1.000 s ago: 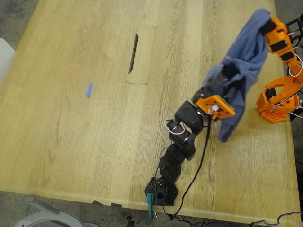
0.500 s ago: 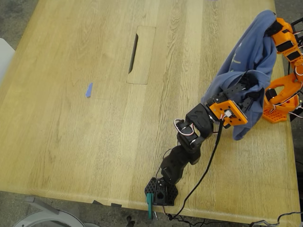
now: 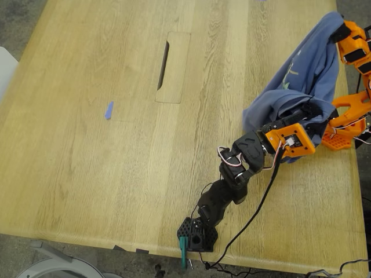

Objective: Fold a T-shirt

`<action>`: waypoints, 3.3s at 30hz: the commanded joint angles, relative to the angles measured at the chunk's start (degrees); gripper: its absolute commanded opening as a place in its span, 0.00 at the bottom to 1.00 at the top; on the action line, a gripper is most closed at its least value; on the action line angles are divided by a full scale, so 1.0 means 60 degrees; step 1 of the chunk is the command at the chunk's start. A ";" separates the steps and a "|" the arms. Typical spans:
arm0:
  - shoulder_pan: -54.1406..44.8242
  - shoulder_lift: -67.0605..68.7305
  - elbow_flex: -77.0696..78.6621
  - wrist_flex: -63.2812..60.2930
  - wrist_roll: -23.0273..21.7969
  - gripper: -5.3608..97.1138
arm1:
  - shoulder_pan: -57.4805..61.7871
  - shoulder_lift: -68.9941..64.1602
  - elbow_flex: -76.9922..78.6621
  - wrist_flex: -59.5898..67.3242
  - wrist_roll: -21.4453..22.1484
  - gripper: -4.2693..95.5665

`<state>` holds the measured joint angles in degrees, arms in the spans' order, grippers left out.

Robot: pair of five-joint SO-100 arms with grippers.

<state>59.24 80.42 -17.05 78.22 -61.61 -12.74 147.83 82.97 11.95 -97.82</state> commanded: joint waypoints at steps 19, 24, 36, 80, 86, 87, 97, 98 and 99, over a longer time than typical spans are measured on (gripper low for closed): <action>-0.3267 0.1479 -0.0410 0.4219 -0.0571 0.05 | 0.0659 0.2153 0.4043 -0.0498 0.0483 0.04; -0.4014 0.1421 -0.0396 0.4556 -0.0806 0.05 | 0.1172 0.2227 0.4937 -0.0908 0.0688 0.04; -0.6841 0.2197 0.1787 0.4600 -0.1084 0.05 | 0.2212 0.1523 0.4629 -0.0337 0.0806 0.04; -1.0972 0.7310 1.4092 -0.1978 -0.0996 0.05 | 0.5347 -0.6606 0.1626 -0.4497 0.1289 0.04; -1.1704 0.7324 1.4912 -0.3179 -0.1040 0.05 | 0.5845 -0.7808 0.0630 -0.4204 0.1318 0.04; -1.1836 0.7354 1.5117 -0.3442 -0.1055 0.05 | 0.5918 -0.7969 0.0542 -0.4189 0.1333 0.04; -1.2627 0.7632 1.7534 -0.6226 -0.1157 0.05 | 0.6167 -1.0078 -0.0820 -0.4775 0.1392 0.04; -1.2700 0.7617 1.7666 -0.6416 -0.1157 0.05 | 0.6182 -1.0283 -0.0981 -0.4790 0.1392 0.04; -1.2788 0.7617 1.7783 -0.6592 -0.1157 0.05 | 0.6196 -1.0459 -0.1128 -0.4775 0.1392 0.04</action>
<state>-13.36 117.86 90.26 43.33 -68.12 21.45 85.08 81.83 -15.29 -89.74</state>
